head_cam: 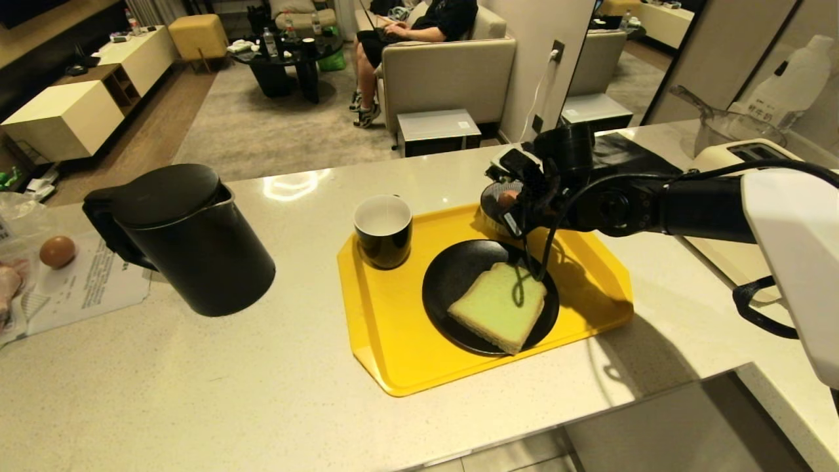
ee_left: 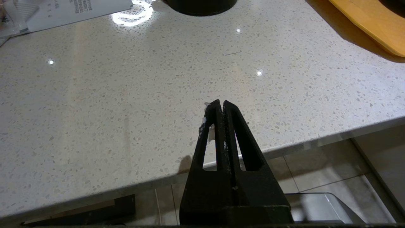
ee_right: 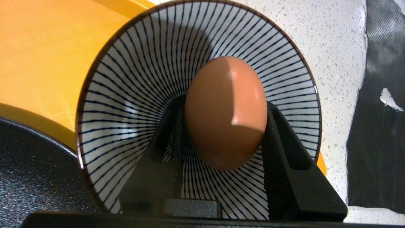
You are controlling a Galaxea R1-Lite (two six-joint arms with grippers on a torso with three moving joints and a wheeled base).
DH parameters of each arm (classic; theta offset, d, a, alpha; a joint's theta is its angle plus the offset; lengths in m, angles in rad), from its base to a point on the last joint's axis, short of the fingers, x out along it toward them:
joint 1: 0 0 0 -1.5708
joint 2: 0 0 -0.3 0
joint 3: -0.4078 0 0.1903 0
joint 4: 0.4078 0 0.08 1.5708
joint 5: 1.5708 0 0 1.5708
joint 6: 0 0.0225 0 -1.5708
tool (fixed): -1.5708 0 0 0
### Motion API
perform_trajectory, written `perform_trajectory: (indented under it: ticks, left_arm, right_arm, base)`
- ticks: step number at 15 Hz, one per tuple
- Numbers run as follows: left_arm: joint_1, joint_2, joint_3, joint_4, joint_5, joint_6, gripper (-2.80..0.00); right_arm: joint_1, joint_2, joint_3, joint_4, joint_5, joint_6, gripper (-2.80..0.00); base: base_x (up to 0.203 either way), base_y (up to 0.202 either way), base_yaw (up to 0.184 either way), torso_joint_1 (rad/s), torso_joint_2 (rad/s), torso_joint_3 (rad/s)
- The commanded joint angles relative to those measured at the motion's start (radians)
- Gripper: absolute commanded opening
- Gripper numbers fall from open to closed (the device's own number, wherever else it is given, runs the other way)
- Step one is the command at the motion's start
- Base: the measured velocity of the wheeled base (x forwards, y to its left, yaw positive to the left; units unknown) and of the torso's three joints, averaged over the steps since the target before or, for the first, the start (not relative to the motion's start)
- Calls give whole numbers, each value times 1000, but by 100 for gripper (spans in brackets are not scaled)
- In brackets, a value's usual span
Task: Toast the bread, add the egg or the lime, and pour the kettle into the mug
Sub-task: Put the egg in the bowl
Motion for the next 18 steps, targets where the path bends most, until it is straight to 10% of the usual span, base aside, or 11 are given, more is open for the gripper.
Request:
perform_trajectory:
  ticks: [1,8,9,18]
  left_arm:
    - [1,0,0,0,0,0,-280]
    - [1,1,0,0,0,0,-280]
    - [0,0,0,1,0,0,-280]
    - [1,1,0,0,0,0,-280]
  right_arm:
    - [0,4,1,1,0,-3,-280]
    - [-12,18,0,-18,4,-50,-280]
    - [-12,21,0,-41,4,-49,0]
    - [-14,-7,1,-55,38,-38,0]
  base:
    - [0,0,0,0,0,0]
    - [0,0,0,0,0,0]
    - [0,0,0,0,0,0]
    - [0,0,0,0,0,0]
